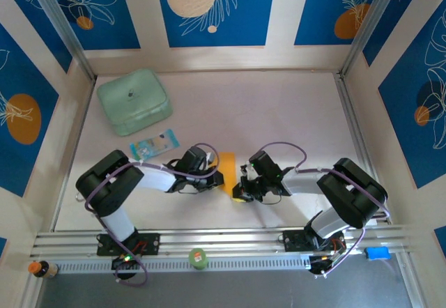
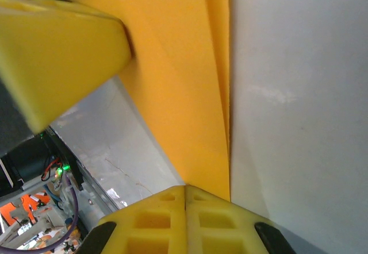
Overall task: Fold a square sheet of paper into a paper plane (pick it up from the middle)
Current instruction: Third fold the triangle at the center of the table.
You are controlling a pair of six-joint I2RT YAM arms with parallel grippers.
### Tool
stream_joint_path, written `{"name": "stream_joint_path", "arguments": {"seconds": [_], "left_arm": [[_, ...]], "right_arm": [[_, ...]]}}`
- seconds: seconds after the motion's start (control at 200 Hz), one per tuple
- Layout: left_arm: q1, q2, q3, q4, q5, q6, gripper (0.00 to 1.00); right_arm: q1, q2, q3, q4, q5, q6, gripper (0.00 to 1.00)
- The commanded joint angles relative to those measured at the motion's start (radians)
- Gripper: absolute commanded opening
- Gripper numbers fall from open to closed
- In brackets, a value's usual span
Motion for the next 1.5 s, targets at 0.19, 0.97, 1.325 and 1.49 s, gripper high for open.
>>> {"name": "stream_joint_path", "arguments": {"seconds": [0.19, 0.97, 1.325, 1.49], "left_arm": [[0.129, -0.042, -0.034, -0.114, -0.031, 0.116, 0.12], [0.188, -0.272, -0.053, -0.15, 0.061, 0.118, 0.36], [0.189, -0.208, -0.051, -0.086, 0.112, 0.1, 0.44], [0.191, -0.204, -0.045, -0.088, 0.114, 0.1, 0.45]], "right_arm": [[-0.014, 0.047, -0.036, -0.121, 0.045, -0.031, 0.0], [-0.15, -0.194, 0.103, -0.272, 0.152, -0.141, 0.35], [-0.152, -0.018, 0.164, -0.159, 0.026, -0.146, 0.33], [-0.153, 0.026, 0.172, -0.137, 0.01, -0.154, 0.28]]}}
